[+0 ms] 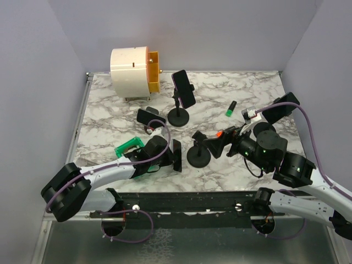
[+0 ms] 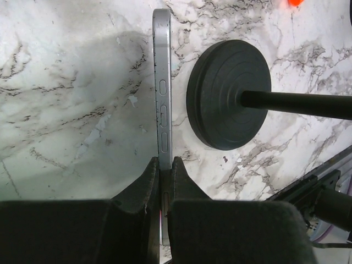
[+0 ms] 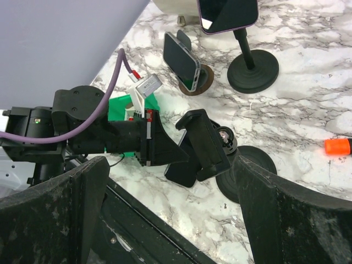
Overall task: Remove the phone from the phone stand
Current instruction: Place the phone at the center of the board.
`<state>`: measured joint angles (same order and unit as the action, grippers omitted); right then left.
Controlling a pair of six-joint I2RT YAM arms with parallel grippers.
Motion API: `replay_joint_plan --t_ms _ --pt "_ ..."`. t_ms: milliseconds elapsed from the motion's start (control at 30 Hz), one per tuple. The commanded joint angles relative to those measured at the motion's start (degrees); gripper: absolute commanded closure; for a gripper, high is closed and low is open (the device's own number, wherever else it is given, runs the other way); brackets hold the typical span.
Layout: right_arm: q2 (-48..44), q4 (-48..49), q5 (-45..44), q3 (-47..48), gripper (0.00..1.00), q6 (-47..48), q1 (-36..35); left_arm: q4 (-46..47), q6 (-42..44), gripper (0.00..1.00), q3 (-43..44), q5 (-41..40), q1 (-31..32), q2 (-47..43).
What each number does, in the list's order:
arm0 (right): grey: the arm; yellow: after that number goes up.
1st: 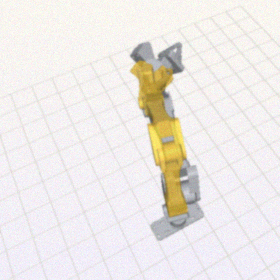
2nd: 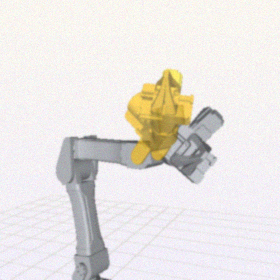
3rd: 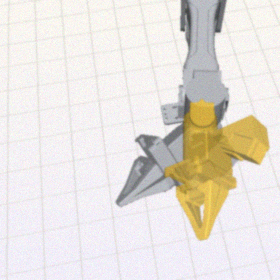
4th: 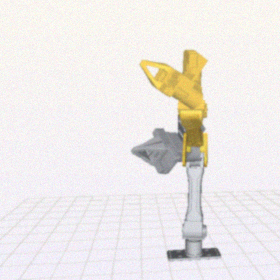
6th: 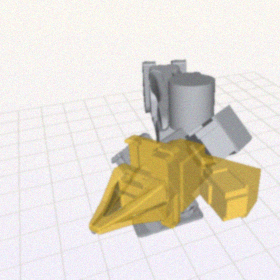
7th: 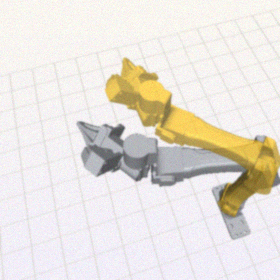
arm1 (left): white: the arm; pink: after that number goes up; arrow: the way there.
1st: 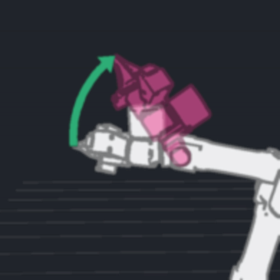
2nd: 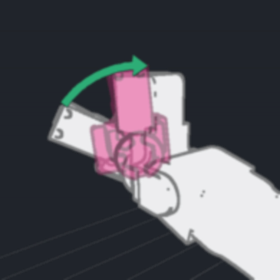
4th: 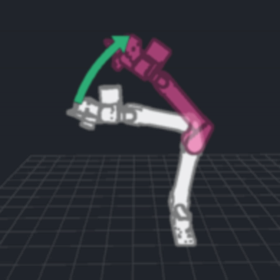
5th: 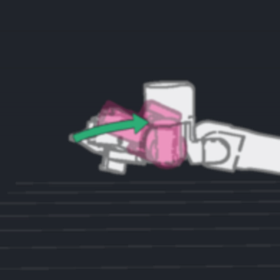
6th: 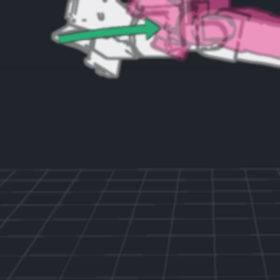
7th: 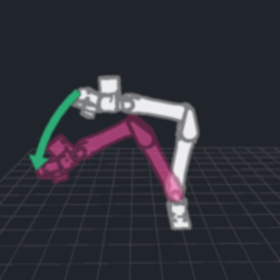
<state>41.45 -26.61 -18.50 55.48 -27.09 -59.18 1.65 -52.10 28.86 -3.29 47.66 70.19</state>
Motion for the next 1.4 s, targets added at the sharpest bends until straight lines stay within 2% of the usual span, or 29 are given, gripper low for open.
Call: replay_joint_plan --t_ms 0,167,300,433,733,1067,1267,1367 --pt "-0.7 0.3 -1.3 -0.5 0.01 0.1 -0.1 4.1 -0.2 0.98 0.9 0.4 0.2 1.9" --pt "-1.1 -0.2 -1.9 -0.7 0.01 0.1 -0.1 3.6 0.6 0.92 0.7 -0.3 0.2 2.8" --pt "-1.6 -0.5 -2.2 -0.6 0.01 0.2 -0.1 3.0 0.9 0.77 0.7 -0.6 0.2 3.1" --pt "-1.7 -0.8 -2.5 -0.5 0.01 0.2 -0.1 2.2 1.1 0.68 0.6 -1.1 0.2 2.8" --pt "-1.8 -0.9 -2.5 -0.5 0.01 0.3 -0.1 -1.5 2.6 0.57 1.0 -4.3 0.1 -0.9" --pt "-1.6 -1.6 -2.8 -0.5 0.01 0.4 -0.1 -8.3 5.7 0.53 3.4 -6.8 -0.3 -6.2" --pt "0.7 -2.1 -5.8 -1.3 0.04 2.9 -0.1 -10.8 14.3 0.46 9.0 -6.1 -0.3 -15.0" --pt "3.4 -2.3 -6.9 -1.5 0.13 3.3 -0.1 -11.8 22.6 0.42 12.8 -8.2 -0.2 -18.8"
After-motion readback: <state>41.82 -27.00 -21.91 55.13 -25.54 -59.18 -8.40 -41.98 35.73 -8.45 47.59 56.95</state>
